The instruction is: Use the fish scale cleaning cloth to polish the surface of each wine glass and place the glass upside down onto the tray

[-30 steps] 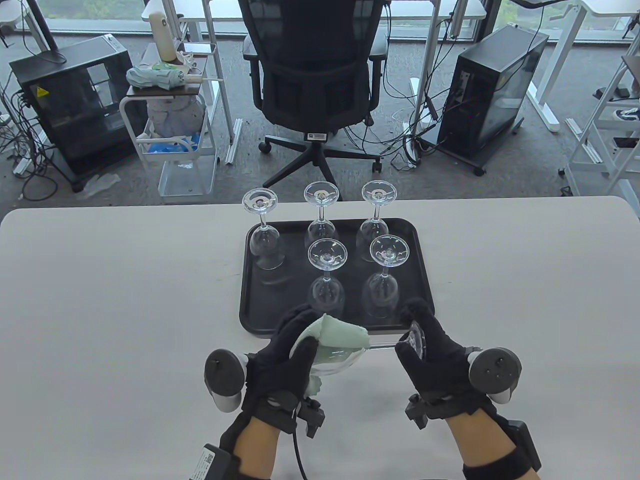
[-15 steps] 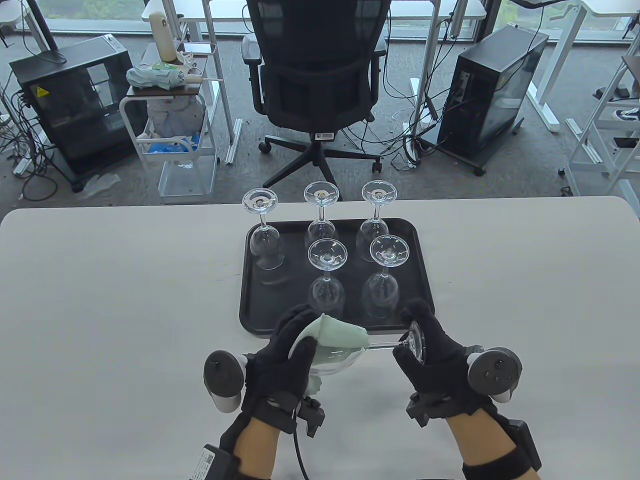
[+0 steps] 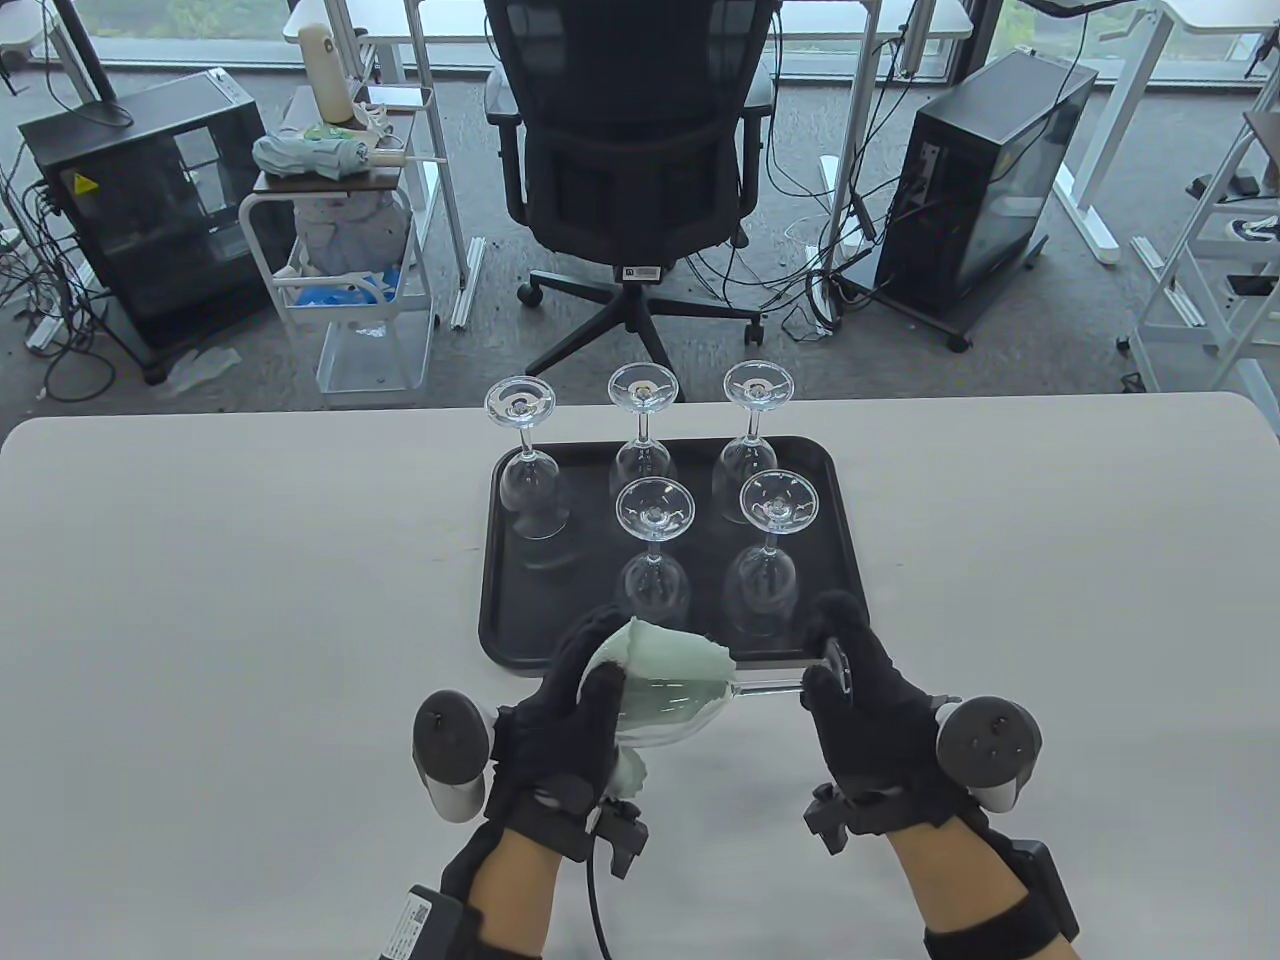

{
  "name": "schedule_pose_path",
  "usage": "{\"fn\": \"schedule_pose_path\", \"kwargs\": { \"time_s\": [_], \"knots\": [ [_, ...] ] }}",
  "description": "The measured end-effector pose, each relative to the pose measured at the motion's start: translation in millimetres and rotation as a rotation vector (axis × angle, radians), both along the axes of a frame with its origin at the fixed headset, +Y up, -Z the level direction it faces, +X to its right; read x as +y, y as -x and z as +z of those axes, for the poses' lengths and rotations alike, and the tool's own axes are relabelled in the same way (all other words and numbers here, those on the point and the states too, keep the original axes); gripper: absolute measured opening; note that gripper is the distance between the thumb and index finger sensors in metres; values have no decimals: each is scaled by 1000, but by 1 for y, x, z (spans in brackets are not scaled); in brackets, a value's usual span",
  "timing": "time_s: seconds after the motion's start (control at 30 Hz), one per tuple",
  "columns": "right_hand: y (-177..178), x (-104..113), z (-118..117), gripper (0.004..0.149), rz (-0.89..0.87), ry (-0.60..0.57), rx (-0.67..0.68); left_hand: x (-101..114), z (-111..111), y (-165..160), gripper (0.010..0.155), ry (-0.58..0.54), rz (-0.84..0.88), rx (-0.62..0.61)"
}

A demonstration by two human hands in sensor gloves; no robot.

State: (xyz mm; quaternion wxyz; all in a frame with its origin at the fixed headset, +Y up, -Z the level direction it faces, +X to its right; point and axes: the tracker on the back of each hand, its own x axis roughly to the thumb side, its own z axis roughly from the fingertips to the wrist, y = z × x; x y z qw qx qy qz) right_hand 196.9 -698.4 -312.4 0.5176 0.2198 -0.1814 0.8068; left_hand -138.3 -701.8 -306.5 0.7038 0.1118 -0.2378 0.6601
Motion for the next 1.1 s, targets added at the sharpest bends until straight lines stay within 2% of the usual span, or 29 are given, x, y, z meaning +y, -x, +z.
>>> {"fn": "schedule_pose_path", "kwargs": {
  "time_s": [0.1, 0.23, 0.33, 0.43, 0.6, 0.77, 0.87, 0.97, 1.1],
  "knots": [
    [-5, 0, -1, 74, -29, 7, -18, 6, 0, 24, 55, -17, 65, 115],
    [-10, -1, -3, 74, -63, 17, -27, 13, 0, 82, 52, 18, 207, 224],
    [-13, -2, -4, 75, -84, 22, -26, 14, 6, 125, 52, 41, 134, 357],
    [-16, -6, -5, 79, -95, 21, -50, 7, 9, 151, 52, 68, 191, 390],
    [-17, -9, -7, 83, -94, 22, -53, 2, 11, 167, 52, 80, 229, 423],
    [-15, -4, -2, 83, -109, 10, -59, 0, 6, 163, 52, 90, 209, 413],
    [-7, 14, 10, 81, -57, -85, -90, 0, 5, 161, 52, 88, 212, 409],
    [24, 43, 24, 77, 130, -215, -144, 2, 6, 163, 52, 82, 223, 405],
    [89, 69, 21, 75, 398, -199, -178, 4, 7, 165, 52, 83, 234, 391]
  ]
}}
